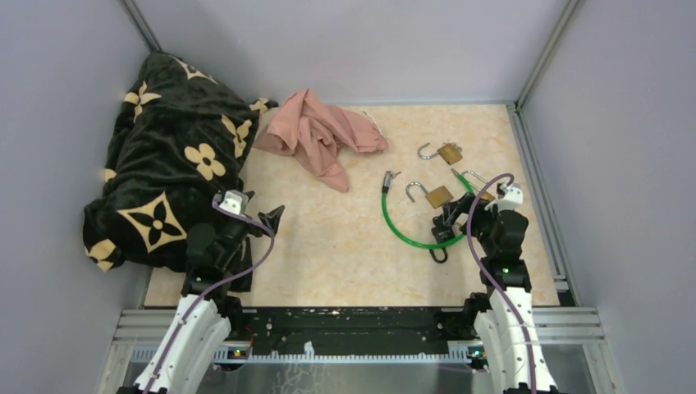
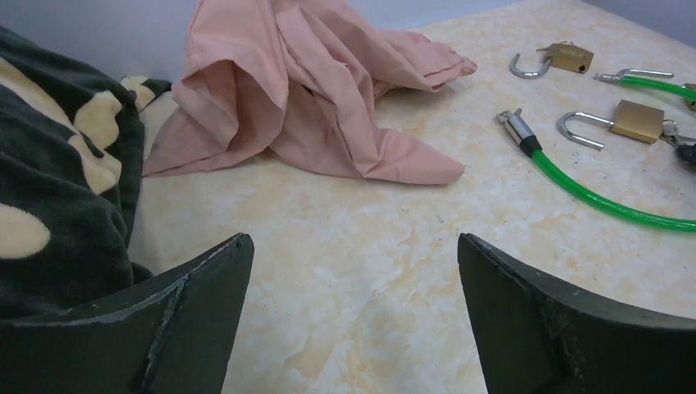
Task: Lock with the key
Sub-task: Pick up the lock from the center of the board.
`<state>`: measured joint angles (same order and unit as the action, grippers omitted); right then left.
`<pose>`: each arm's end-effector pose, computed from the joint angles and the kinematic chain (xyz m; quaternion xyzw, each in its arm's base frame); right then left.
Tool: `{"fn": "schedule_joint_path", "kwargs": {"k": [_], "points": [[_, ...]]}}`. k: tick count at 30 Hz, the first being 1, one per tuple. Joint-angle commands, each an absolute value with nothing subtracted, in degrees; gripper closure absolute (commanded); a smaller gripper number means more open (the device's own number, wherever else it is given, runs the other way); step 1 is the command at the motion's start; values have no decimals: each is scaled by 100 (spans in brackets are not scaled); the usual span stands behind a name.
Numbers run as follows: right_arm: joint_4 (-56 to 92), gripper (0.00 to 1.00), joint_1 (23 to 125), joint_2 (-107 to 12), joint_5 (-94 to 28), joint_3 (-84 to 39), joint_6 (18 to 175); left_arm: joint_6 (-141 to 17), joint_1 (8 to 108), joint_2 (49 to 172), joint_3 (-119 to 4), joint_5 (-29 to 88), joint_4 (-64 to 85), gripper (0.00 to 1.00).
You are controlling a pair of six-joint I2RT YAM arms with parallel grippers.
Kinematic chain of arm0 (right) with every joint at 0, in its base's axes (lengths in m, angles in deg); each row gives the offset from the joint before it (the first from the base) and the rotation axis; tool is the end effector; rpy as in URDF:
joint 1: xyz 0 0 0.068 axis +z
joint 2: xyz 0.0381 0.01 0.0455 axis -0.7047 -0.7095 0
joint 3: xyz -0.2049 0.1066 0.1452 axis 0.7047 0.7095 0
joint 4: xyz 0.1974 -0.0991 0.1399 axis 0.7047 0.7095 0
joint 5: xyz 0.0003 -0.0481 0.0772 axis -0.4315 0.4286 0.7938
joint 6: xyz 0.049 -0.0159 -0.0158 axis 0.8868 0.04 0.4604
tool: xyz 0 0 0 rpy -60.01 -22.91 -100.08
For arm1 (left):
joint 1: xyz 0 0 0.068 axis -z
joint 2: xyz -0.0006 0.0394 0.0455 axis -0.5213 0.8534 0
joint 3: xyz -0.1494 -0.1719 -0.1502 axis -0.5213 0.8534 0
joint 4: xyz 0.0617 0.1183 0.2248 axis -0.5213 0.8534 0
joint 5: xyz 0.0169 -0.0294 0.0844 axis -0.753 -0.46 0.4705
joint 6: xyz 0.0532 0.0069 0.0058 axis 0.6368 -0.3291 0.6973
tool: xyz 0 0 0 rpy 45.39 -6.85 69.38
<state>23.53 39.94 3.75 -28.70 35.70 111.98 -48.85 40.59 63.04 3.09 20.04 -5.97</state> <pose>0.1462 -0.0049 0.2180 0.1306 0.7964 0.1741 0.5643 0.1439 -0.0342 0.2287 0.1758 0.6741 -0.1530 0.7009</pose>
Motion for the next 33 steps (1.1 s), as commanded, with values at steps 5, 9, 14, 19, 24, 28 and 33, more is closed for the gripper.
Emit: {"fn": "schedule_joint_path", "kwargs": {"k": [5,9,14,19,24,28,33], "points": [[1069,2,4041,280,-2251,3276,11096,-4833,4047,6262,338,1499,-995,1],[1167,2,4041,-496,-2426,2521,10695,-4860,4047,6431,300,1473,-1015,1],[2306,2,4041,-2754,-2648,494,9726,-4949,4047,6704,275,1214,-975,1],[3843,2,4041,-5330,-2911,-1733,8818,-4936,4047,6938,291,1029,-919,1],[5059,2,4041,-7648,-3193,-3954,8029,-4864,4047,7026,319,1116,-926,1],[5797,2,4041,-8990,-3271,-5277,7590,-4833,4039,7089,323,1072,-905,1],[6130,5,4127,-9660,-3026,-5842,7262,-4833,4038,7166,341,1041,-923,1]]}}
